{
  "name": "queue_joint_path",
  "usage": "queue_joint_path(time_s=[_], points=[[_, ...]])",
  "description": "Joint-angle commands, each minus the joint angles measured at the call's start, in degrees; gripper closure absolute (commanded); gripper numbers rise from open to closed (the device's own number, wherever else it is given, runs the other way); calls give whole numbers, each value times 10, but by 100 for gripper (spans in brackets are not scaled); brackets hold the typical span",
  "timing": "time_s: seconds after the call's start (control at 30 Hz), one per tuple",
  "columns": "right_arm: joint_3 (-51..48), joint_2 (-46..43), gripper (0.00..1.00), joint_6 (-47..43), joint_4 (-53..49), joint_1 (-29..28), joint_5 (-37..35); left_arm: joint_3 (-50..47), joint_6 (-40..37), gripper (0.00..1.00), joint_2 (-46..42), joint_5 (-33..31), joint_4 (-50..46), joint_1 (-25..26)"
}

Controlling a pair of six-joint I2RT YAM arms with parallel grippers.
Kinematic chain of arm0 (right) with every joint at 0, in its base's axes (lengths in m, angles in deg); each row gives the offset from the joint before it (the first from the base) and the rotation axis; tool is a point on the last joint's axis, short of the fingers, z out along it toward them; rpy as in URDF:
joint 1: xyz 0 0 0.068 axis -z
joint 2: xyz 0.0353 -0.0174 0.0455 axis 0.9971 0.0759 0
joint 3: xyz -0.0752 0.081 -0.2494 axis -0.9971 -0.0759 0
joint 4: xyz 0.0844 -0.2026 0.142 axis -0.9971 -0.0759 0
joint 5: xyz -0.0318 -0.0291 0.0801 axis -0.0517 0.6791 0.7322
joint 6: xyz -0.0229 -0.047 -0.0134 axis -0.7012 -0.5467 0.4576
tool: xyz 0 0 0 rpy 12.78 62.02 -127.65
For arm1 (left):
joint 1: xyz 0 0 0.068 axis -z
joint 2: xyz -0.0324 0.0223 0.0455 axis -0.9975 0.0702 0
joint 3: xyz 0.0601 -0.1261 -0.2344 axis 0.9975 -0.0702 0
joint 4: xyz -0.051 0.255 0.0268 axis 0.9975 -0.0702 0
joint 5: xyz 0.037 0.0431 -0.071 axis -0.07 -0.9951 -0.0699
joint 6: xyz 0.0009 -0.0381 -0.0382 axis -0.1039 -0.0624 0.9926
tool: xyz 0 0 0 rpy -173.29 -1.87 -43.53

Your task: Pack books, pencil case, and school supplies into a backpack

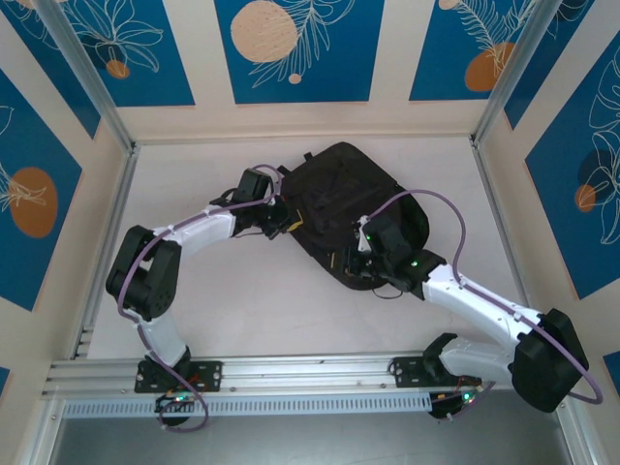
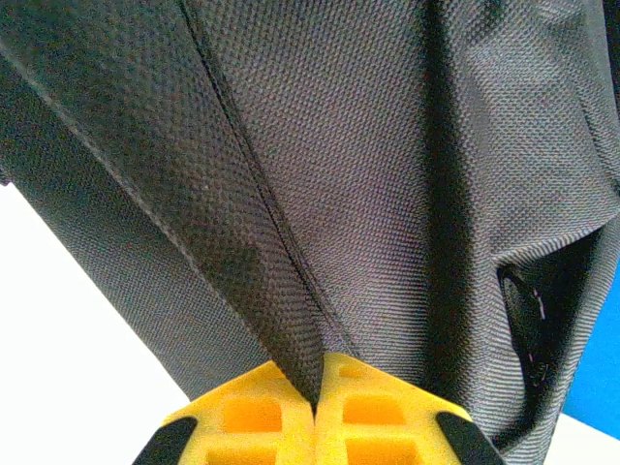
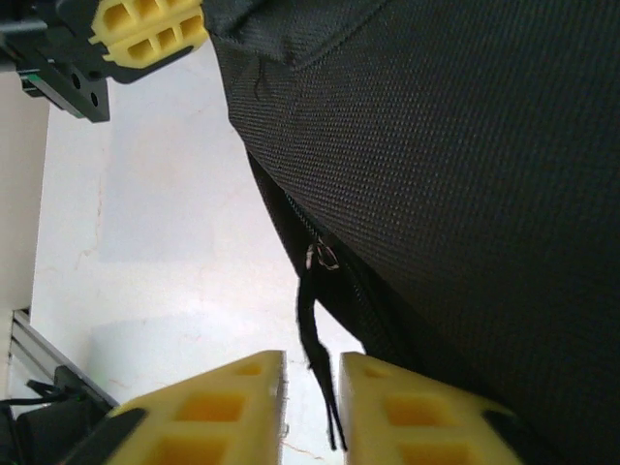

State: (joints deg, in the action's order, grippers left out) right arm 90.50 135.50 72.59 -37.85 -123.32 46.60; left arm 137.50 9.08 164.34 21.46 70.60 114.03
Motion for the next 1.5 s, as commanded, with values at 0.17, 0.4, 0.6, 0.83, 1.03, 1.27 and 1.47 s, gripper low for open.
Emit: queue_joint_path(time_s=[0.17,0.4,0.6,0.83,1.03,1.27,1.47], points=[[27,18,52,6,7,3,25,14,-15,100,-21,0,10,5],[55,63,51,6,-14,4,17,14,-16,100,-24,1,9,6],[70,99,70,15,-19,8,-1,13,-17,100,-29,0,8,6],[81,103,100,20,-37,10,-10,15,-25,100,-33,-10,-3,6],[58,49,100,19,-73,10,-21,12,-28,100,-32,-34,-18,0],[13,-13,100,24,-100,10,-25,2,-25,100,-40,-56,-29,-13],[2,-51,100,7,-134,10,-46,-1,-26,100,-45,-67,-39,-21]])
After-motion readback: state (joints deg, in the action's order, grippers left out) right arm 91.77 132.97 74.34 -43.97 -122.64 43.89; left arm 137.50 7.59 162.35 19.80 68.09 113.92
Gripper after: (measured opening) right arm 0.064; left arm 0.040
